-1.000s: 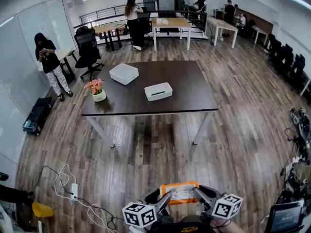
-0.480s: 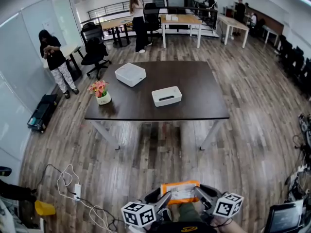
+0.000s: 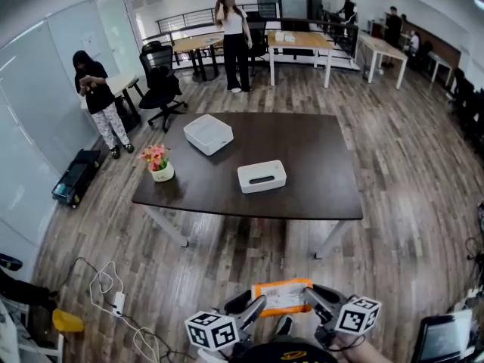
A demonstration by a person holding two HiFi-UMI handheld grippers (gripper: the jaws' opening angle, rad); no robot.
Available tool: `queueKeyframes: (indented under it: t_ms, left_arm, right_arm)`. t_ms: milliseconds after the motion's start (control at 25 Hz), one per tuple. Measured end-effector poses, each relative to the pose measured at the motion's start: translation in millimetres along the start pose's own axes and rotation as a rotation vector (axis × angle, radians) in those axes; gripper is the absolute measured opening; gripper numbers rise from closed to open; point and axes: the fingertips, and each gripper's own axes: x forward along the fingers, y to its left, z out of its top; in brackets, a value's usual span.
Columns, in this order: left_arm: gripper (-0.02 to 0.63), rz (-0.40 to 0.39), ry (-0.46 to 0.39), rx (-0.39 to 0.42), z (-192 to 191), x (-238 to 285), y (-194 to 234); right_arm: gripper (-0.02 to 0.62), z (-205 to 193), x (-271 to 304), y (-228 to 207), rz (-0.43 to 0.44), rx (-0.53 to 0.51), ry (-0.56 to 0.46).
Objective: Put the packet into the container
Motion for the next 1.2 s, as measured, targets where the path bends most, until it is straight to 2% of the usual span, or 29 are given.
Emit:
queueKeyframes:
  t_ms: [240,480,640,920,1080,1200]
  left_arm:
    - [0.192,-0.006,-0.036,-0.031,24.8,33.5,-4.3]
    - [0.189,0.012,-0.037,-0.045,39.9,55.2,3.2]
    - [0.189,0.017,-0.03,-0.062,52.8,68.6,19.6]
    - [0.187,-0.002,0.005,-0.074,86.6,104.0,53.1]
    - [0.186,-0.015,0.024,-0.082,111.7,124.0,79.7]
    - [0.187,-0.024,0.031,-0.09,136.0,133.0,101.0]
  right_arm:
    - [0.077,42.2,12.0,-21.5,0.041,-0.006,0.001]
    - [0.075,54.2,24.7,-47.2,0.03,0.008,0.052]
    - [0.075,70.2,46.9,-49.3,0.052,0.019,0.031]
    - [0.075,82.1,80.0,-88.7,-0.054,0.031,0.089]
    - [0.077,108.9,119.4,-89.4,-0.032,0.037,0.042]
    - [0.075,121.8,148.4,-93.5,-0.055,0.032,0.042]
